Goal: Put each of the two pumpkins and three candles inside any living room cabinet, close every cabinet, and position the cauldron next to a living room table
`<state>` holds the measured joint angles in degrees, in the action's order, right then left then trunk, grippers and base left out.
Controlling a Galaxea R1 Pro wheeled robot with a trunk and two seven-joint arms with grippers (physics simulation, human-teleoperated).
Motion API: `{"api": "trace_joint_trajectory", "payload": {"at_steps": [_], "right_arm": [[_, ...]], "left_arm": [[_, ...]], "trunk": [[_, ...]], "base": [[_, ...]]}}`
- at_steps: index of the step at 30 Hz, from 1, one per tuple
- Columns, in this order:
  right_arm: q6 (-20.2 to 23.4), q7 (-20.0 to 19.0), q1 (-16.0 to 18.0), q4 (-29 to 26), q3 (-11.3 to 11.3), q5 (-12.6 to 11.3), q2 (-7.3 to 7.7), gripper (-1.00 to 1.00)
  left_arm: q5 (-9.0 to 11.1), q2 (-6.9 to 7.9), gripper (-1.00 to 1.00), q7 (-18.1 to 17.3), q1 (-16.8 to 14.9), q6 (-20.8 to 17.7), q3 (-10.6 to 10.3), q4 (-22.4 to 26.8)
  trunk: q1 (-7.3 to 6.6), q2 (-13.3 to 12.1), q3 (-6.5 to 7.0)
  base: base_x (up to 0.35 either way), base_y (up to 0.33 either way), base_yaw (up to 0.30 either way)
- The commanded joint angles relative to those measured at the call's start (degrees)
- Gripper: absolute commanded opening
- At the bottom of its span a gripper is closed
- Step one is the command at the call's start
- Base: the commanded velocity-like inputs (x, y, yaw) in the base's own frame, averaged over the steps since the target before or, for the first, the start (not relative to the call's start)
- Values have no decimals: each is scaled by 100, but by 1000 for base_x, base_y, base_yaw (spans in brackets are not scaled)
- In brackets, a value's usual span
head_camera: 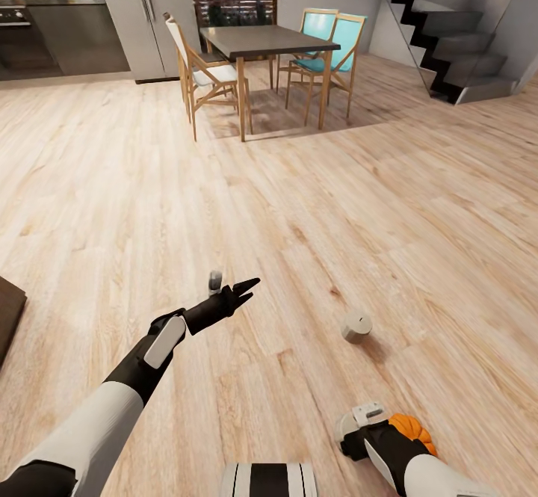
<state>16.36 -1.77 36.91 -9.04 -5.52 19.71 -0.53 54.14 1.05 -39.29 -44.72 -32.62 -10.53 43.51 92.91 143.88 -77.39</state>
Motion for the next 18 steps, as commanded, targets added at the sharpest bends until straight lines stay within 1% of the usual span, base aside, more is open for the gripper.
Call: {"api": "trace_joint_trajectory", "payload": {"at_steps": [1, 13, 18], "right_arm": [[0, 2, 0, 0, -1, -3, 0, -100], [18, -16, 0, -30, 7, -11, 1, -100], [77, -17, 0, -198, 7, -11, 0, -100]], "left_arm": [[0, 0, 100, 0, -1, 1, 1, 0], [0, 3, 100, 0, 0, -3, 7, 8], [0, 4, 100, 0, 1, -1, 7, 10]], "trunk": [[0, 0, 0], [0, 0, 0], [0, 0, 0]], "base": [[0, 0, 0], [0, 0, 0], [0, 0, 0]]}}
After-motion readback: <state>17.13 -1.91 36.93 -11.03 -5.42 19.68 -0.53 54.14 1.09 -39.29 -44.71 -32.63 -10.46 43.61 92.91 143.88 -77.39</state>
